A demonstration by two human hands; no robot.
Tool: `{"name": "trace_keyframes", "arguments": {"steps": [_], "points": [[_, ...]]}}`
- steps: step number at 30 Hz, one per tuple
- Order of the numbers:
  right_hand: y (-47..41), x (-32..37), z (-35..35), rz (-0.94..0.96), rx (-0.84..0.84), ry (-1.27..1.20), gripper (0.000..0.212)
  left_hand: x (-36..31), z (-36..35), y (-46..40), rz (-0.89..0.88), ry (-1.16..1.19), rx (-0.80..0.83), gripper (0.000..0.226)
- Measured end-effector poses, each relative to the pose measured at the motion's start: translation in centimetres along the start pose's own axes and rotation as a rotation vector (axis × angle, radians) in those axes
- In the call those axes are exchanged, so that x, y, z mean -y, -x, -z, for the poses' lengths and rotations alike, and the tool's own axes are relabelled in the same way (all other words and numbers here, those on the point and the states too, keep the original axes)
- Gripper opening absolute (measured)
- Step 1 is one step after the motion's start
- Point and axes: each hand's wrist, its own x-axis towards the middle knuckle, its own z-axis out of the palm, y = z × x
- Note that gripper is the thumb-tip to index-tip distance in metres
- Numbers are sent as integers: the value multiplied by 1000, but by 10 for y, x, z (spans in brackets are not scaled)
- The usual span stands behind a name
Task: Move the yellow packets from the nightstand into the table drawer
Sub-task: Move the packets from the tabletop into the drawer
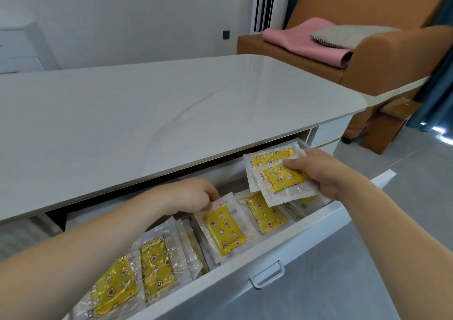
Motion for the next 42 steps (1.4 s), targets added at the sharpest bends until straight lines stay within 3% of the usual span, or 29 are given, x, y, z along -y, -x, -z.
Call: {"name": "trace_keyframes", "arguments": {"steps": [4, 8, 10, 13, 17, 19, 21, 25, 29, 31, 33, 35, 37, 40, 42], "points": [[4, 3, -9, -18, 102, 32, 25, 2, -17, 5, -75, -113, -17, 26], [14, 8, -12, -46, 225, 106, 23, 8, -16, 12, -109, -104, -169, 22], [19, 10, -15, -43, 287, 161, 27, 10, -7, 18, -92, 132, -205, 19], [23, 16, -31, -21, 379, 220, 29, 9, 2, 34, -64, 679, -84, 17], [24, 22, -65, 5, 479, 264, 30, 16, -1, 51, -58, 746, -85, 9], [24, 24, -74, 26, 485, 252, 28, 30, 11, 58, -65, 672, -161, 11], [24, 26, -74, 51, 465, 240, 19, 46, 31, 68, -126, 449, -210, 12], [21, 29, -66, 48, 335, 160, 14, 55, 39, 82, -214, -128, -2, 19], [21, 26, -74, -39, 326, 138, 16, 56, 11, 75, -272, -293, 77, 25], [21, 25, -81, -52, 351, 136, 14, 63, 13, 75, -254, -193, -66, 27], [23, 25, -89, -41, 390, 123, 10, 69, 20, 82, -159, 87, -204, 28], [26, 25, -100, -28, 432, 98, 9, 71, 20, 91, -67, 513, -185, 23], [29, 24, -116, -24, 476, 66, 12, 69, 16, 99, -47, 754, -100, 22], [39, 24, -140, -11, 550, 69, 14, 70, 17, 102, -44, 786, -80, 23], [45, 26, -148, 29, 596, 101, 9, 79, 31, 107, -4, 586, -106, 19]]}}
